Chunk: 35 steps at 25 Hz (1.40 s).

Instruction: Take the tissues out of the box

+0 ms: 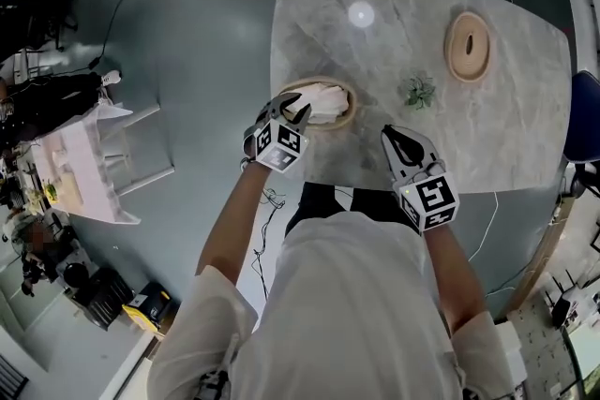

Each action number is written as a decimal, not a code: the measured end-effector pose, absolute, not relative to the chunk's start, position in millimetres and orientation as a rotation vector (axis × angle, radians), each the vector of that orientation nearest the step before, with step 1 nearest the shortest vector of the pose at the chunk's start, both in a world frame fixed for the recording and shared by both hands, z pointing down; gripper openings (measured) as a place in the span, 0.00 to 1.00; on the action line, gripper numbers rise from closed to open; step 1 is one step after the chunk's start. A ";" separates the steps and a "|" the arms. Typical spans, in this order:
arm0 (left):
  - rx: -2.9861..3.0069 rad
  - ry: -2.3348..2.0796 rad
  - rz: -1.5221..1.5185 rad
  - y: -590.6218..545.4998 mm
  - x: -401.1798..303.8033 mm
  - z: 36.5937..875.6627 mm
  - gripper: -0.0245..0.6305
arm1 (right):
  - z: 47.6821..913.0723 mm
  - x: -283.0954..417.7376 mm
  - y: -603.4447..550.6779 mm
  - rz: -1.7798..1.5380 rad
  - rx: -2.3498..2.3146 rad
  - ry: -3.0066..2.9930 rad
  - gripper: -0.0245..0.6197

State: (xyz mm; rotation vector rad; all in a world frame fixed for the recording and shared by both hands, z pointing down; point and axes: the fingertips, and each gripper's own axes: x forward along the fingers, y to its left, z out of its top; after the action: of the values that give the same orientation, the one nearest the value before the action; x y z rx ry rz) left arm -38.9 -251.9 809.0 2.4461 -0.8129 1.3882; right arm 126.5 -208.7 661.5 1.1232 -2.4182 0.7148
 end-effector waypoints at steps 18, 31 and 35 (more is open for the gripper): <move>2.297 -0.633 1.694 -257.7 -45.9 885.7 0.27 | 699.4 137.2 -226.8 0.884 1.122 -2.371 0.10; 2.284 -0.710 1.653 -261.5 -48.6 877.4 0.10 | 701.4 139.5 -229.7 0.925 1.107 -2.380 0.10; 2.310 -0.777 1.610 -264.9 -51.8 857.6 0.08 | 695.4 139.4 -232.4 0.915 1.099 -2.395 0.10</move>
State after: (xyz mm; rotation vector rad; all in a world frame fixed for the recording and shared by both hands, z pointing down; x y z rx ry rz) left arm -51.8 -264.9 857.6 2.3095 -0.7769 1.6097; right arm 139.4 -232.4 695.4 1.0995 -2.3953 0.9147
